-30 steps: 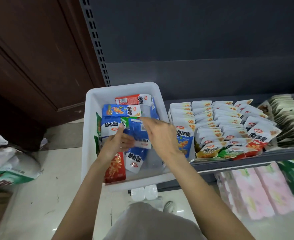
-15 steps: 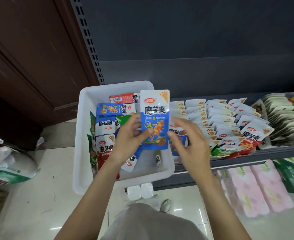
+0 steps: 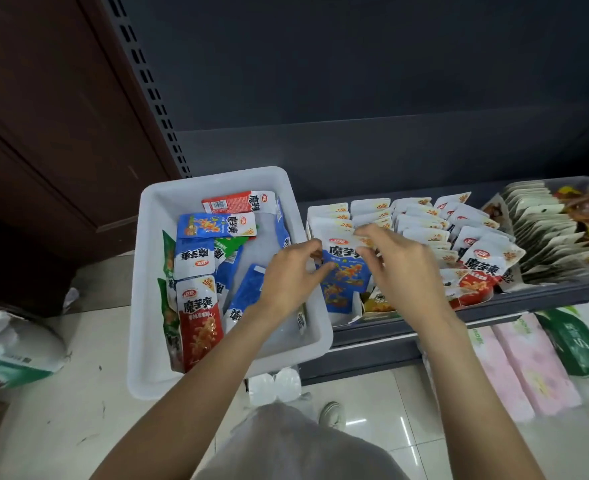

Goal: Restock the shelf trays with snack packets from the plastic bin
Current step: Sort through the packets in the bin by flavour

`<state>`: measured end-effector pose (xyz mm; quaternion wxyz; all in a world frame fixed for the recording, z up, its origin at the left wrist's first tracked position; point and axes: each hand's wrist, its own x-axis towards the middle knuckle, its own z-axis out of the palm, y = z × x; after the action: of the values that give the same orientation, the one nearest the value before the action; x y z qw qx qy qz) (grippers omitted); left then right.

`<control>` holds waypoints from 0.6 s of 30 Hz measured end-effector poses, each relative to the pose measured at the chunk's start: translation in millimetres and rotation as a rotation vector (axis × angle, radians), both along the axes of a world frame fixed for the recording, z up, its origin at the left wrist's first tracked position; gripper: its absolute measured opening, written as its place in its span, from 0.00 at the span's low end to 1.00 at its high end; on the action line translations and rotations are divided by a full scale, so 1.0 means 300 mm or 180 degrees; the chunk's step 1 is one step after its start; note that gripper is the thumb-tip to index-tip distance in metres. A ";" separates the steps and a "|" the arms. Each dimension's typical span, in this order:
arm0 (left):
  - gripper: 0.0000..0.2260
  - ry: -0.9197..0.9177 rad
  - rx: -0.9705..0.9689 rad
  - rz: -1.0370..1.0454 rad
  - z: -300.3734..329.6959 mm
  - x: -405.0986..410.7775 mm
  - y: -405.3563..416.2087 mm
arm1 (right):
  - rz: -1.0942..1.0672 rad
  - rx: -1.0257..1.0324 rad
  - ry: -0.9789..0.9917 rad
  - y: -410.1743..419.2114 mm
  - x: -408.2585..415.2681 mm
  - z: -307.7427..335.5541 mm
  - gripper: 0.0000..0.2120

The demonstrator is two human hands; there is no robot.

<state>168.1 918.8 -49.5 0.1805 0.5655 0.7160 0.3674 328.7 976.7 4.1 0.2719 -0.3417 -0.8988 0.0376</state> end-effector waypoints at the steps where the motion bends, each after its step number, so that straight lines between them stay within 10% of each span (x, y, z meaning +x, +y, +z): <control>1: 0.10 0.0070 0.0053 0.0077 -0.008 -0.011 -0.004 | -0.0018 0.0032 -0.0104 0.002 -0.012 -0.017 0.09; 18: 0.06 0.0834 0.0281 0.0122 0.006 -0.060 -0.002 | -0.0140 -0.0257 -0.0470 0.031 -0.059 -0.063 0.06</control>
<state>150.1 918.2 -47.6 0.0534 0.6023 0.7272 0.3249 311.0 986.1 -14.9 0.1916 -0.3739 -0.9065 0.0425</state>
